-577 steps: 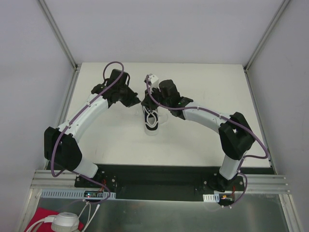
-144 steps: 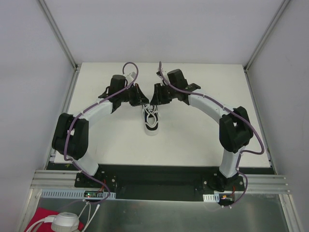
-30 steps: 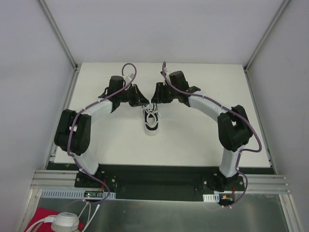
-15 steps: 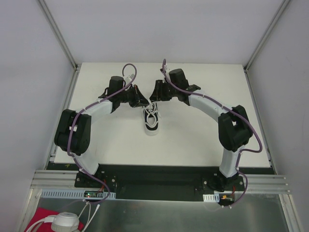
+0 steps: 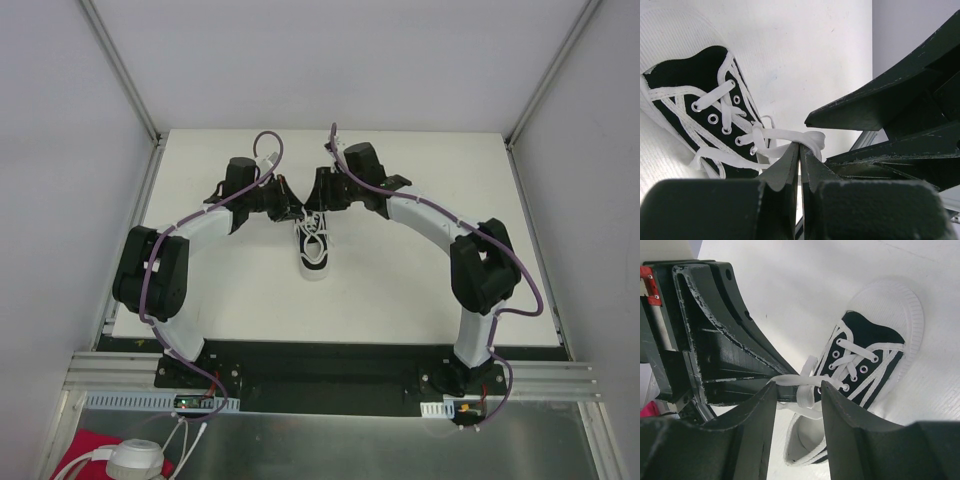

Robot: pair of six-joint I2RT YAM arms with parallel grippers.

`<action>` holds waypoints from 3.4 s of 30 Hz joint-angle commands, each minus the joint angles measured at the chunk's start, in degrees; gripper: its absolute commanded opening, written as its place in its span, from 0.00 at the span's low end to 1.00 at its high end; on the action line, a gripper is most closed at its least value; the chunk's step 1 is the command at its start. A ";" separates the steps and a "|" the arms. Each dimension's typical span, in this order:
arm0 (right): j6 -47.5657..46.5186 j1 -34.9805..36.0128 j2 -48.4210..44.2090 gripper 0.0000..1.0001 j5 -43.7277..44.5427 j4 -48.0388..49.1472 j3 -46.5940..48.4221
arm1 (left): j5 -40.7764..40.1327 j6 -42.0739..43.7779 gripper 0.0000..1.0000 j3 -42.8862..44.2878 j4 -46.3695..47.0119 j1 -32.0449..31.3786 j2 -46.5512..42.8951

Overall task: Tie the shoes
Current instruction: Wrap the shoelace around the shoelace.

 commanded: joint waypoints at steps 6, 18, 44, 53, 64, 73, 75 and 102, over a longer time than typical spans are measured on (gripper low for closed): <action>-1.12 -1.64 -3.44 0.43 0.69 -0.29 -1.33 | 2.06 -0.48 0.00 0.22 2.87 0.01 0.17; -0.86 -1.38 -3.00 0.37 -0.72 0.76 -2.31 | 2.14 -0.74 0.00 0.74 3.13 0.10 0.70; 0.46 -0.86 -3.70 0.01 -1.43 3.93 -2.22 | -0.14 3.55 0.07 0.22 -3.45 0.27 -1.40; 1.69 -0.77 -3.00 0.01 -1.52 5.25 -1.16 | -5.23 8.66 0.11 1.27 -10.75 0.36 -3.78; 1.69 -0.68 -3.88 0.01 -1.34 5.77 -1.52 | -8.84 11.12 0.30 0.92 -14.62 1.50 -7.38; 2.39 -0.68 -1.86 0.01 -2.92 5.34 0.68 | -22.29 12.79 0.34 -6.90 -15.41 1.50 -12.92; 2.48 -0.68 -1.77 0.01 -3.10 5.60 0.77 | -22.29 13.06 0.35 -8.65 -15.33 1.59 -13.54; 3.97 -0.59 -1.06 0.01 -4.15 5.78 1.21 | -21.15 9.89 0.28 -4.09 -2.93 -2.80 5.53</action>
